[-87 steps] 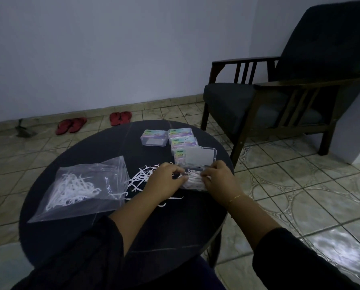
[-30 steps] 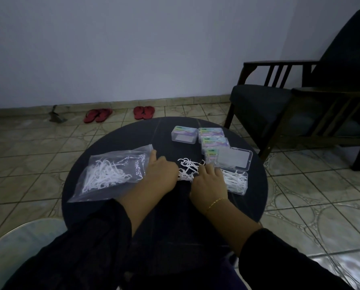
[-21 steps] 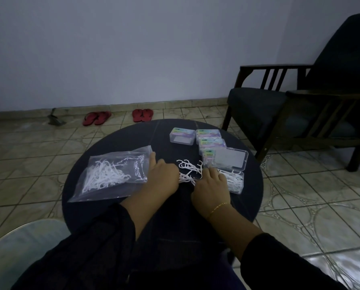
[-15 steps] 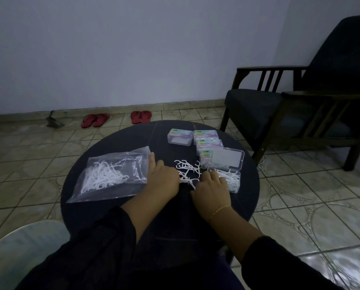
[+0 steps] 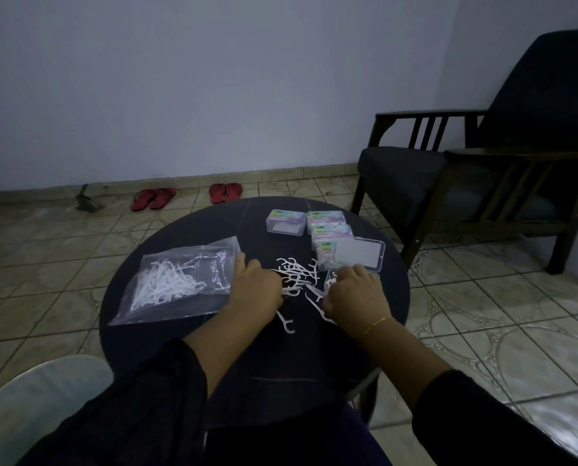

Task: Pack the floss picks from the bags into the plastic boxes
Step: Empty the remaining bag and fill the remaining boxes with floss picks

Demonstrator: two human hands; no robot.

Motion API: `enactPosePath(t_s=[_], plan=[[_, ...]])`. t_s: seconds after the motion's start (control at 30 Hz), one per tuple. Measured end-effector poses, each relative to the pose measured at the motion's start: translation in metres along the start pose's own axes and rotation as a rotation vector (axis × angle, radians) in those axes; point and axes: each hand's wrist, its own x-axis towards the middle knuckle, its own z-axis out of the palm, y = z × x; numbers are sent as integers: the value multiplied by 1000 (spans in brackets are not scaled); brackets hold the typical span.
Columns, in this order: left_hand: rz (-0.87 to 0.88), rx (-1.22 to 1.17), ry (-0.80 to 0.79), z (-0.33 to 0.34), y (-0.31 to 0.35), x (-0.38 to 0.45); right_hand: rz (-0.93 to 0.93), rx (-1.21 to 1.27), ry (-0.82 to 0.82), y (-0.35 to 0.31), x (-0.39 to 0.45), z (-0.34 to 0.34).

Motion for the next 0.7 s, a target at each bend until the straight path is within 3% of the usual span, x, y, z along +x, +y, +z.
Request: enactPosePath(t_s=[0.2, 0.43, 0.53, 0.7], plan=[[-17, -66, 47, -11, -5, 13, 75, 64, -27, 30, 15, -18], [30, -163, 144, -18, 0, 25, 98, -106, -52, 50, 25, -13], [64, -214, 205, -19, 8, 29, 151, -53, -89, 55, 24, -3], [181, -248, 241, -20, 36, 34, 238, 152, 101, 74, 11, 14]])
